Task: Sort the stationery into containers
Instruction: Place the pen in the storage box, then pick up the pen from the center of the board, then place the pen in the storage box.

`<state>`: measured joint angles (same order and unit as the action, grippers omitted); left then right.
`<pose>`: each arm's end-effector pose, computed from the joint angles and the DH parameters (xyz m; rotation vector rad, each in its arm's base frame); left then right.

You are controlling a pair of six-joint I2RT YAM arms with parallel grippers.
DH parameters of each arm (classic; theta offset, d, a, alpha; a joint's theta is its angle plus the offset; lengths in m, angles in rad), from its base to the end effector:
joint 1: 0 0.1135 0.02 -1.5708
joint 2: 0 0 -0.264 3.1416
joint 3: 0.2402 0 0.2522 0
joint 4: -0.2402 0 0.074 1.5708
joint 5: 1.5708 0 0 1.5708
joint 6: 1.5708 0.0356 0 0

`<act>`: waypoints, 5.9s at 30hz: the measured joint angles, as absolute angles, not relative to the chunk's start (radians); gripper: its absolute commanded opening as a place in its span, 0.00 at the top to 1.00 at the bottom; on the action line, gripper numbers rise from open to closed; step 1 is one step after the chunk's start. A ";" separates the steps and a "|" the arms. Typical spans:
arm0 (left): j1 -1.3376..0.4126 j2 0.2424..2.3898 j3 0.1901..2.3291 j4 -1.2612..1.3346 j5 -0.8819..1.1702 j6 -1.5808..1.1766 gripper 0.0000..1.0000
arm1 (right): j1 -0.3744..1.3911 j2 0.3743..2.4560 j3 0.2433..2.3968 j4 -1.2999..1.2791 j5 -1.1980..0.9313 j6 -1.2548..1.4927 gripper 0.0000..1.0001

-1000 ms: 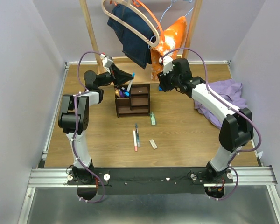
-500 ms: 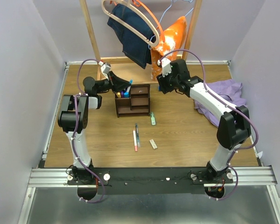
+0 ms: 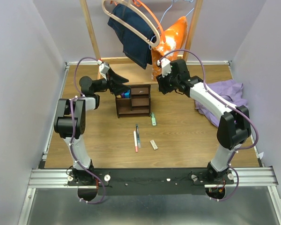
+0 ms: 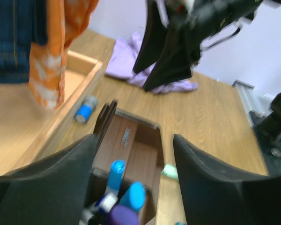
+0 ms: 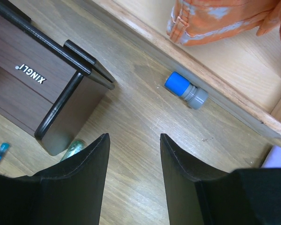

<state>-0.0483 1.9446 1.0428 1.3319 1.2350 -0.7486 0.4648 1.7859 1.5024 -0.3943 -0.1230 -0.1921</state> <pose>0.3912 -0.0526 0.2401 0.7383 1.3975 -1.3342 0.3677 0.1892 0.2919 -0.7910 2.1149 0.2846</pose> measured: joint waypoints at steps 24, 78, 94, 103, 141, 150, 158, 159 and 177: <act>-0.070 1.153 1.047 -0.122 0.558 0.279 0.01 | 0.703 1.826 1.550 -0.788 -0.505 -0.894 0.41; 0.311 1.103 0.987 -0.487 0.380 -0.051 0.01 | 1.029 2.193 1.773 -1.155 -0.510 -1.871 0.53; 0.312 1.103 0.970 -0.461 0.395 -0.072 0.01 | 1.035 2.220 1.760 -1.154 -0.493 -1.874 0.54; 0.313 1.103 0.966 -0.461 0.398 -0.071 0.01 | 1.062 2.282 1.846 -1.239 -0.500 -1.879 0.83; 0.313 0.989 1.047 -0.539 0.660 -0.022 0.01 | 0.664 2.027 1.812 0.735 -0.871 0.364 0.99; 0.313 1.053 1.019 -0.470 0.723 -0.043 0.01 | 0.614 2.119 1.734 0.955 -0.848 0.438 0.99; 0.313 1.160 1.024 -0.390 0.761 -0.096 0.01 | 0.601 2.243 1.721 1.055 -0.846 0.434 0.99; 0.313 1.170 1.029 -0.390 0.762 -0.099 0.01 | 0.601 2.249 1.721 1.062 -0.846 0.433 0.99; 0.313 1.192 1.037 -0.337 0.772 -0.133 0.01 | 0.601 2.399 1.702 1.159 -0.805 0.355 0.95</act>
